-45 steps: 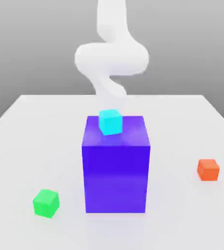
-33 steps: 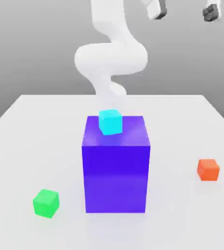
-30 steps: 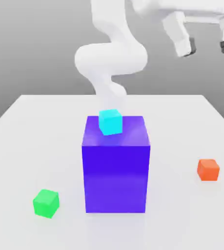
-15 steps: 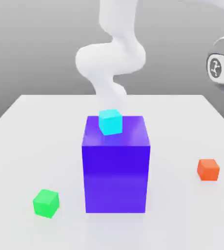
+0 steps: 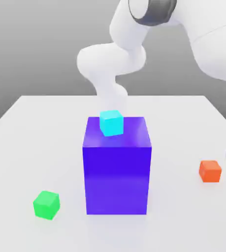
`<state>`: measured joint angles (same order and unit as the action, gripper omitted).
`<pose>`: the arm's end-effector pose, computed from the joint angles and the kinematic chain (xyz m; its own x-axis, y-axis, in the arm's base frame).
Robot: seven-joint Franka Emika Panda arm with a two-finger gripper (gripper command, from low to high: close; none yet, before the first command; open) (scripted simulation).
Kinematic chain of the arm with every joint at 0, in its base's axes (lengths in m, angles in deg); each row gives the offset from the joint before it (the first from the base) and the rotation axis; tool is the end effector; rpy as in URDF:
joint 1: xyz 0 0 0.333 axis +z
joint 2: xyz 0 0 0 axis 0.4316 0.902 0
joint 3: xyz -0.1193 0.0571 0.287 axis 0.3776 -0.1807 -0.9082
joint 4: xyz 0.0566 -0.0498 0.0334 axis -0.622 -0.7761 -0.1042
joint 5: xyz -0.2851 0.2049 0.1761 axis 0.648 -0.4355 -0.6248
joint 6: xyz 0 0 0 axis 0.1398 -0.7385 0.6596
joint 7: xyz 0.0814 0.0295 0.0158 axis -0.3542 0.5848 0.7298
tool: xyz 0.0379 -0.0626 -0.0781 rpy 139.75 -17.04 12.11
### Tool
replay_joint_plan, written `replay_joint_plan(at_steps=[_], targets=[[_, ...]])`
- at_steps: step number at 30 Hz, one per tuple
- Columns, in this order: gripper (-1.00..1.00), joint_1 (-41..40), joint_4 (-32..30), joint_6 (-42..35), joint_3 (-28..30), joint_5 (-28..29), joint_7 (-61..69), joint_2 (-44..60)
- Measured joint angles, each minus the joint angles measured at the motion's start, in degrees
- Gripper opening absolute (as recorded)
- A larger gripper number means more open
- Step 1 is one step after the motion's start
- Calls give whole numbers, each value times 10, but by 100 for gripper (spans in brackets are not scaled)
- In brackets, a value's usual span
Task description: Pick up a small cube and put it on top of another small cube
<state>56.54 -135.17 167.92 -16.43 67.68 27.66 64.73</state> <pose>0.5258 0.3414 0.1325 0.6151 0.7885 -0.0012 0.7885 -0.6151 -0.0012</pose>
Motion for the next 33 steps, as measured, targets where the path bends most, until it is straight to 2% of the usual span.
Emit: replay_joint_plan(at_steps=[2,6,10,16,22,28,33], targets=[[-100,1,0,-1,0,0,0,-1],[-100,-5,-22,-48,1,0,12,-71],[-100,-47,-70,-50,28,36,100,-133],[-100,-122,-147,-43,67,83,254,-220],[-100,-196,-225,-30,107,104,429,-297],[-100,-279,-306,-10,148,99,625,-359],[-100,-337,-376,11,179,71,805,-397]])
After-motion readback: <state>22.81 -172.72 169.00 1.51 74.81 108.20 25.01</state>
